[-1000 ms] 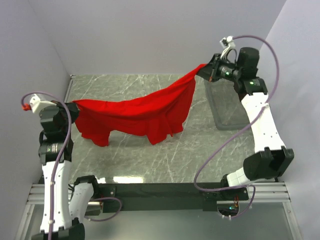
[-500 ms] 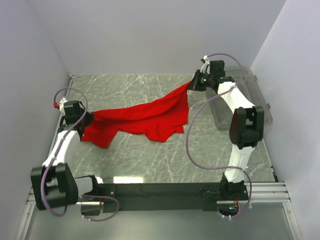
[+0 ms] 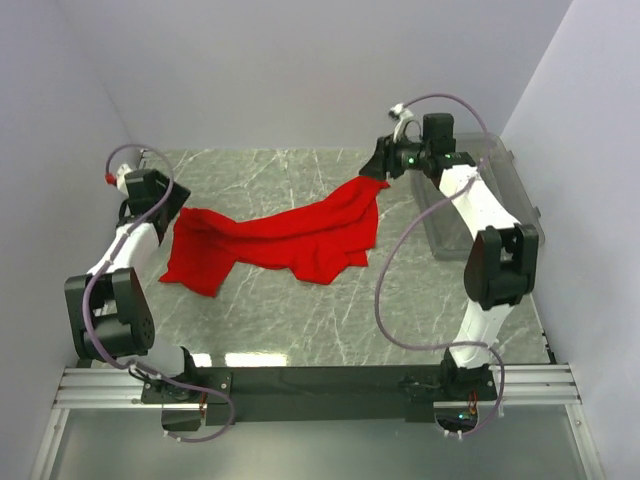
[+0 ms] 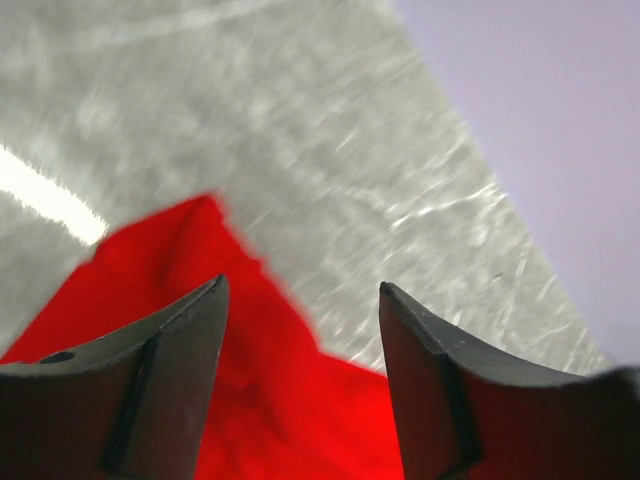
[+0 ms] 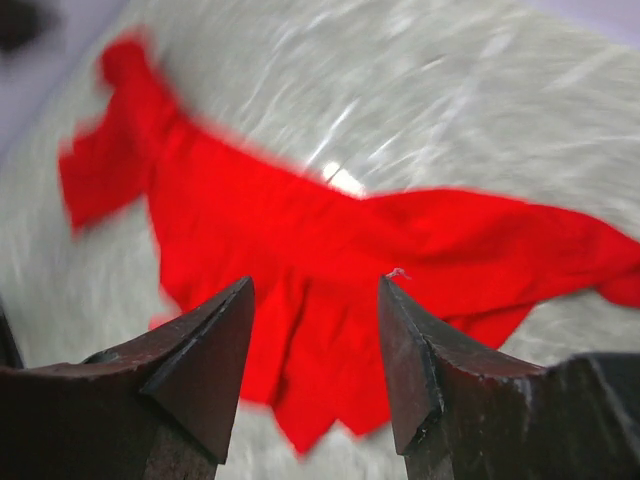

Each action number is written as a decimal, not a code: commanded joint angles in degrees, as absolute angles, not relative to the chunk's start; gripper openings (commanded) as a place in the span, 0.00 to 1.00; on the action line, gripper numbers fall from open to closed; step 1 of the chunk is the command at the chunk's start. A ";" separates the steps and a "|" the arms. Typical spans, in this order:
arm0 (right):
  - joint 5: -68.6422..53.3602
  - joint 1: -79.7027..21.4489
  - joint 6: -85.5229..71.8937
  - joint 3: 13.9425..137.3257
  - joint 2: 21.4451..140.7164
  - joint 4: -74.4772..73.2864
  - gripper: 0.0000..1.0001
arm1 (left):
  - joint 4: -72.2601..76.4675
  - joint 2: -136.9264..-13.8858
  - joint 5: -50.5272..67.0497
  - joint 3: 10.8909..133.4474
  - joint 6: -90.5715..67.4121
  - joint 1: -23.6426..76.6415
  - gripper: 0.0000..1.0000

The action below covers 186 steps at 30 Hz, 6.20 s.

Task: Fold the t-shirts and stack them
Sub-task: Flatten the tshirt out

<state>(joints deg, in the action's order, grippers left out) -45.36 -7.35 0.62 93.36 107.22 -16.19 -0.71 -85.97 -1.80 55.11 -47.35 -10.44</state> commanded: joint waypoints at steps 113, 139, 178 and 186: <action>-39.90 -39.90 19.95 98.17 96.94 -33.75 0.00 | -4.99 -51.86 6.69 27.94 -63.76 12.48 0.73; -43.95 -38.85 22.06 104.24 100.28 -39.46 0.00 | 4.84 -44.38 33.39 24.52 2.00 12.48 0.76; -51.69 -34.01 4.86 117.14 111.52 -34.73 0.00 | 13.81 -56.42 28.99 26.19 7.65 15.73 0.01; -16.48 -34.72 -20.73 125.14 124.79 -26.45 0.65 | 13.97 -60.38 33.84 26.81 -1.65 15.73 0.01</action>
